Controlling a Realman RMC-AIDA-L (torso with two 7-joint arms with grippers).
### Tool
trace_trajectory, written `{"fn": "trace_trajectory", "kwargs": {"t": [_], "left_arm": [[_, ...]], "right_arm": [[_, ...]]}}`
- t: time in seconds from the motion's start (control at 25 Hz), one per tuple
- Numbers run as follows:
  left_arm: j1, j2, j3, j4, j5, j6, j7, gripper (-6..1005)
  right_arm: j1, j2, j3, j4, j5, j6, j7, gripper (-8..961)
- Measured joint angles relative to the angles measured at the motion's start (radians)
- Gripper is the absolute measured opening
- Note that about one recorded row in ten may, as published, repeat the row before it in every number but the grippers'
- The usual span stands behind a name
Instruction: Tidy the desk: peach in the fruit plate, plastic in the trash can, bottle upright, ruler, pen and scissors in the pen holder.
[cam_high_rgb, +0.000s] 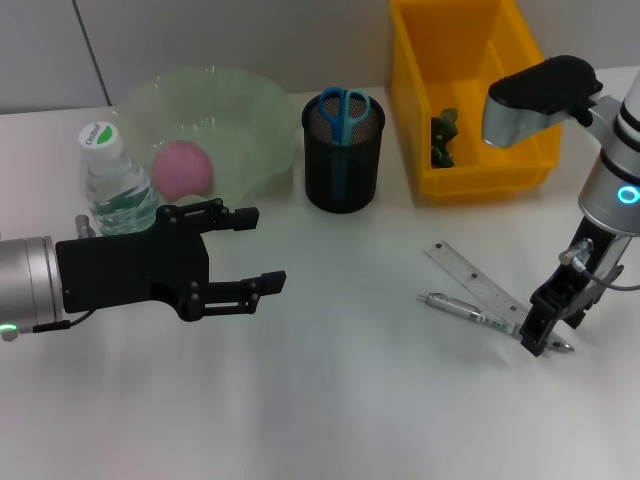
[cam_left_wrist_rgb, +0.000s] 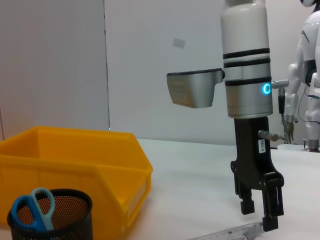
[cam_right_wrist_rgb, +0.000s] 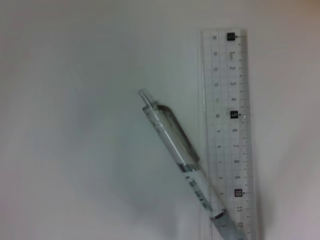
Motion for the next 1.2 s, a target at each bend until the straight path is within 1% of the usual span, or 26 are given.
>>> {"fn": "trace_trajectory", "kwargs": {"t": [0.68, 0.8, 1.2], "left_arm": [[0.0, 0.0, 0.0, 0.0, 0.0, 0.003, 0.0, 759], [0.0, 0.0, 0.0, 0.0, 0.0, 0.003, 0.0, 759], [0.0, 0.0, 0.0, 0.0, 0.0, 0.003, 0.0, 759]], "right_arm": [[-0.011, 0.007, -0.003, 0.009, 0.0, 0.028, -0.004, 652], [-0.014, 0.007, -0.003, 0.012, 0.0, 0.032, -0.003, 597], [-0.014, 0.007, -0.003, 0.011, 0.0, 0.042, -0.004, 589]]}}
